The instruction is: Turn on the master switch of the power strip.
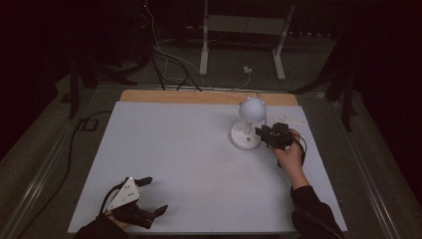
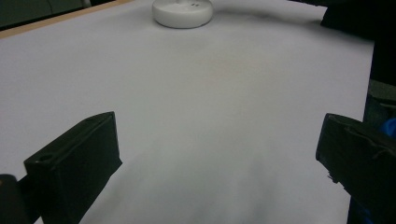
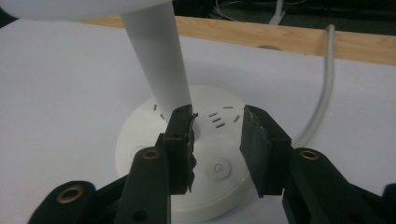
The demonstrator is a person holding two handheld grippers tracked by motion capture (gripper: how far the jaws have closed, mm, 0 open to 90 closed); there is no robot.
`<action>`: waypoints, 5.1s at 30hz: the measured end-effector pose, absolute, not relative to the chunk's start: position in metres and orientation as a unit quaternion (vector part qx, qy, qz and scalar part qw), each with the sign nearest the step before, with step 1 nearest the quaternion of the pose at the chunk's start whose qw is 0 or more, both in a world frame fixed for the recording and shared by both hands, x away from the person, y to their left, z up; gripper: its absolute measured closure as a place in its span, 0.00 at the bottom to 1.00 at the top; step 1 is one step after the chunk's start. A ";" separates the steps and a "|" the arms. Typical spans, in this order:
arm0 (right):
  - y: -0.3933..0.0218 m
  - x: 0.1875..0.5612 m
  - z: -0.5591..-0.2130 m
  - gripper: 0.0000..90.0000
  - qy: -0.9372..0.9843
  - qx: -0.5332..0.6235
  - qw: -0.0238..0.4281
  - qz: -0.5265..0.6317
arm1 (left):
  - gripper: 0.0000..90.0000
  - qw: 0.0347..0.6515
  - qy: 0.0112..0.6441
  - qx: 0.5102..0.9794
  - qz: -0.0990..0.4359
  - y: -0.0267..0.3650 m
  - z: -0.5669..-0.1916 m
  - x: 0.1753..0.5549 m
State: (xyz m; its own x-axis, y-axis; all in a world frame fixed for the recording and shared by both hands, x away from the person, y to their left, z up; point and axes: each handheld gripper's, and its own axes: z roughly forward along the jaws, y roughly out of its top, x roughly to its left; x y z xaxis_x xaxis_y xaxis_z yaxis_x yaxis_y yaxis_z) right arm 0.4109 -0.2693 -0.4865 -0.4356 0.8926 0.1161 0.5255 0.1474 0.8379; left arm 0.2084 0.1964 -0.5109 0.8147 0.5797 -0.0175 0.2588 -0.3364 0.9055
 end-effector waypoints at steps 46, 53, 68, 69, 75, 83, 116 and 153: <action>-0.254 0.414 -0.502 1.00 0.751 0.494 0.242 0.366 | 0.00 0.514 0.261 0.803 0.156 0.196 -0.511 0.208; -0.253 0.414 -0.505 1.00 0.754 0.491 0.241 0.363 | 0.00 0.513 0.260 0.803 0.156 0.197 -0.511 0.208; -0.251 0.413 -0.507 1.00 0.754 0.490 0.250 0.359 | 0.00 0.512 0.261 0.803 0.157 0.196 -0.511 0.208; -0.250 0.413 -0.507 1.00 0.755 0.490 0.252 0.356 | 0.00 0.512 0.261 0.803 0.157 0.196 -0.511 0.208; -0.249 0.413 -0.507 1.00 0.752 0.499 0.251 0.351 | 0.00 0.512 0.261 0.803 0.157 0.195 -0.511 0.208; -0.248 0.413 -0.508 1.00 0.754 0.495 0.253 0.349 | 0.00 0.512 0.260 0.804 0.157 0.195 -0.511 0.208; -0.239 0.411 -0.510 1.00 0.761 0.485 0.282 0.326 | 0.00 0.512 0.260 0.803 0.157 0.195 -0.511 0.207; -0.243 0.406 -0.485 0.70 0.745 0.474 0.263 0.389 | 0.00 0.514 0.262 0.801 0.160 0.197 -0.510 0.207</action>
